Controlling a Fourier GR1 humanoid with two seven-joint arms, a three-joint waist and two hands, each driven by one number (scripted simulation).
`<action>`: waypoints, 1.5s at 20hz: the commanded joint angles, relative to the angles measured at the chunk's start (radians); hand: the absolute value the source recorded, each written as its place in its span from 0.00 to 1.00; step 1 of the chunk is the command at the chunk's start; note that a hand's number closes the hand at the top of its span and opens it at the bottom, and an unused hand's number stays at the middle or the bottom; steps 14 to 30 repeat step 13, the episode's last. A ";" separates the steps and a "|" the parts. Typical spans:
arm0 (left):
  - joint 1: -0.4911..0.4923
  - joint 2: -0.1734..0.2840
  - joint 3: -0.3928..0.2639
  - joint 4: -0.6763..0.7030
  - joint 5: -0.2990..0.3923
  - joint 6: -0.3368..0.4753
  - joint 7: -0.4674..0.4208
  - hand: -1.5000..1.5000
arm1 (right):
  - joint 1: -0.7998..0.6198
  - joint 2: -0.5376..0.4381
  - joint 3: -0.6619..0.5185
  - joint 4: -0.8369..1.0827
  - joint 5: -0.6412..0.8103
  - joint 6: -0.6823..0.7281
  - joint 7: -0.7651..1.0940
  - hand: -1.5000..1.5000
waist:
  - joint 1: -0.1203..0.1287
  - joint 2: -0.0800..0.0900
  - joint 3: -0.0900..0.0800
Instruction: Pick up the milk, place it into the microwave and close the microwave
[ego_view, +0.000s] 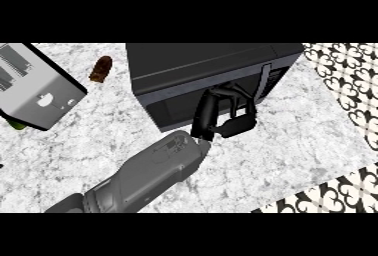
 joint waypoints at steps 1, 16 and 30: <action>-0.051 0.001 0.072 0.110 0.035 -0.002 -0.006 1.00 | -0.006 -0.016 -0.004 -0.012 -0.010 0.010 0.006 0.00 | -0.002 0.014 -0.001; -0.054 0.001 0.059 0.121 0.077 0.020 -0.077 1.00 | 0.001 -0.039 0.000 -0.024 -0.043 0.029 0.019 0.00 | -0.022 0.023 0.000; -0.054 0.001 0.059 0.121 0.077 0.020 -0.077 1.00 | 0.001 -0.039 0.000 -0.024 -0.043 0.029 0.019 0.00 | -0.022 0.023 0.000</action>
